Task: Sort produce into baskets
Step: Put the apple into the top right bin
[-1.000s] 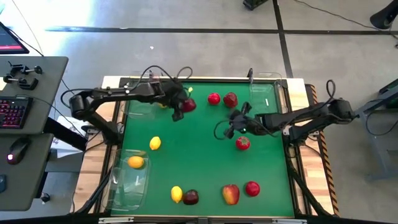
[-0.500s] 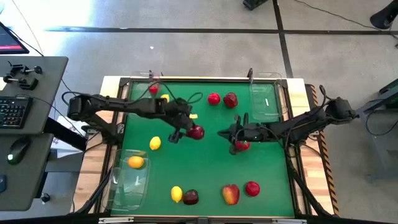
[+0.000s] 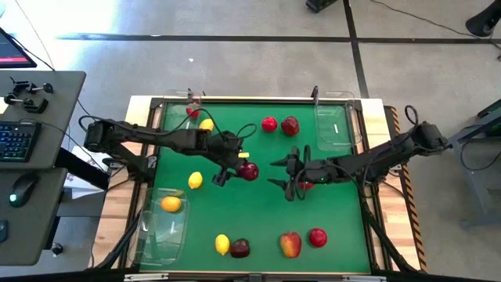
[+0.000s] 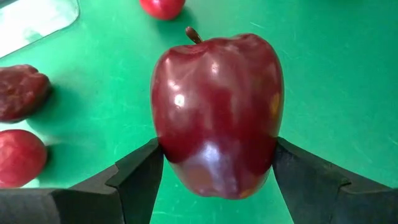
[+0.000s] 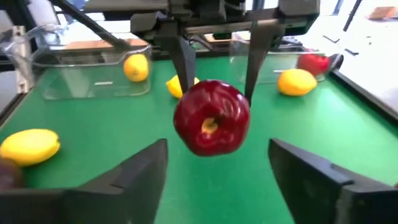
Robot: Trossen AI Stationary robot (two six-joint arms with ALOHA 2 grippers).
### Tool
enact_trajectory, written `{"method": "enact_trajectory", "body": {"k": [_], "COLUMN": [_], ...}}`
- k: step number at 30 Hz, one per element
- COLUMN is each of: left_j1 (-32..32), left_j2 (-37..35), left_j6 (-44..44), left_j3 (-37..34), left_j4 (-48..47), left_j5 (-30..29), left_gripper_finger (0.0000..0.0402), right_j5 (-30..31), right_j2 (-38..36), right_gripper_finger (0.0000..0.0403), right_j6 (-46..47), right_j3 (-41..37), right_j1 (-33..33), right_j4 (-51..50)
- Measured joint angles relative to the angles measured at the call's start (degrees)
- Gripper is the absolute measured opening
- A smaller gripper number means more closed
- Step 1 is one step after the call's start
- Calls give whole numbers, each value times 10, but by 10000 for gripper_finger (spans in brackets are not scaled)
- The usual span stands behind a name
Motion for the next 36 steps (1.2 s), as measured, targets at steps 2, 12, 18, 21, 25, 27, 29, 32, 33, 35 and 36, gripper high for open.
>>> {"method": "enact_trajectory", "body": {"k": [2,12,18,21,25,27,29,32,33,35,36], "left_j1": [0,0,-1,-1,-4,-8,-12,-17,-18,-19,-19], "left_j2": [0,0,0,0,0,0,0,0,0,0,0], "left_j6": [0,-3,-4,-4,-3,0,2,6,6,6,5], "left_j3": [0,0,0,0,0,0,0,0,1,1,1], "left_j4": [0,0,-1,-4,-6,-5,-4,0,1,1,3], "left_j5": [0,0,0,0,0,1,0,-4,-4,-4,-3], "left_gripper_finger": [266,266,266,266,266,266,266,266,266,266,266], "right_j5": [20,67,68,68,71,72,70,45,33,24,25], "right_j2": [4,115,158,175,184,184,184,184,184,184,184], "right_gripper_finger": [301,348,349,349,349,349,349,349,349,349,349], "right_j6": [4,1,12,10,-4,-5,0,0,1,2,2], "right_j3": [4,92,158,174,182,180,176,175,175,175,175], "right_j1": [6,9,7,7,7,3,-2,-9,-11,-12,-12], "right_j4": [1,-17,-81,-86,-85,-85,-85,-86,-81,-78,-77]}}
